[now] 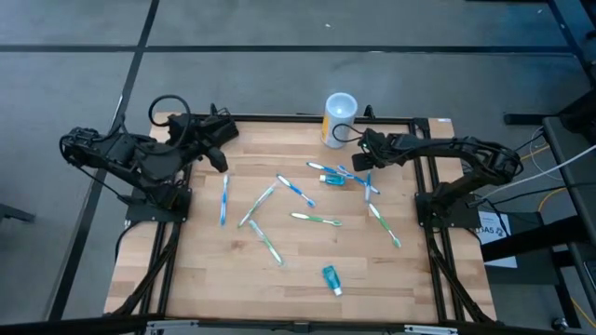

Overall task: Pick & Place toothbrushing station
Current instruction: Put the blue toothbrush into the right section of the black organizer

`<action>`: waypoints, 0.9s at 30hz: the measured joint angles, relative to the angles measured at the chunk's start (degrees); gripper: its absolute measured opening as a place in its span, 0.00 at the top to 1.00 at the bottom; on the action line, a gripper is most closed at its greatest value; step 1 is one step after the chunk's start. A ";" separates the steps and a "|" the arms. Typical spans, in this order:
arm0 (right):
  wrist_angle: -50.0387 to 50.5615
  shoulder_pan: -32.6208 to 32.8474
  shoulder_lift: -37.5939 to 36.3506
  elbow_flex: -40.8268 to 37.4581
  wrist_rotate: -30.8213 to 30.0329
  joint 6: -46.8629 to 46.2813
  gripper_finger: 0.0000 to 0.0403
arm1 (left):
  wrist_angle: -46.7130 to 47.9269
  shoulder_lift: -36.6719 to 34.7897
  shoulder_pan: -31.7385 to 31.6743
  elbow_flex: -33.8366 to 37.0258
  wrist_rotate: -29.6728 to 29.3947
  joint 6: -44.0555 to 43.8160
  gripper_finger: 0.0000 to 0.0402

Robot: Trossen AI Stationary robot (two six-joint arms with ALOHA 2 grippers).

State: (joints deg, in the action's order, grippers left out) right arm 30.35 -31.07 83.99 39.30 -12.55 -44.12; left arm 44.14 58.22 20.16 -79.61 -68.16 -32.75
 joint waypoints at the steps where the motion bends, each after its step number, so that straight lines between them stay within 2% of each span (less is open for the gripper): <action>1: -0.37 0.04 0.00 -0.42 0.14 -0.19 0.60 | -0.46 -0.01 0.00 0.00 0.26 0.61 0.73; 4: -1.25 0.13 0.00 -0.68 0.21 -0.28 0.61 | -0.81 -0.01 0.00 0.00 0.34 1.17 0.73; 6: -1.18 0.22 0.00 -0.73 0.13 -0.28 0.66 | -0.81 0.00 0.00 0.00 0.35 1.17 0.73; 12: -2.59 2.12 0.00 -0.74 -0.17 0.97 0.96 | -1.32 0.00 0.00 0.00 0.54 1.13 0.73; 17: -2.98 4.71 -0.65 -0.77 -0.64 -0.29 0.99 | -2.07 0.00 0.00 0.00 0.62 1.40 0.73; 20: -3.31 8.55 -3.36 -0.71 -2.23 -2.44 0.99 | -2.68 0.00 0.15 0.00 0.67 3.03 0.73; 23: -3.26 14.23 -7.86 -0.71 -6.50 -7.29 0.99 | -3.67 -0.12 1.37 0.00 0.00 5.46 0.73; 27: -3.99 22.53 -15.11 -0.71 -13.34 -12.38 1.00 | -5.06 -0.53 3.68 0.00 -3.97 8.88 0.73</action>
State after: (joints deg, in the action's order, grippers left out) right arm 26.36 -8.54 68.88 38.59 -25.89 -56.50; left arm 39.07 57.69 23.84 -79.61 -72.13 -23.87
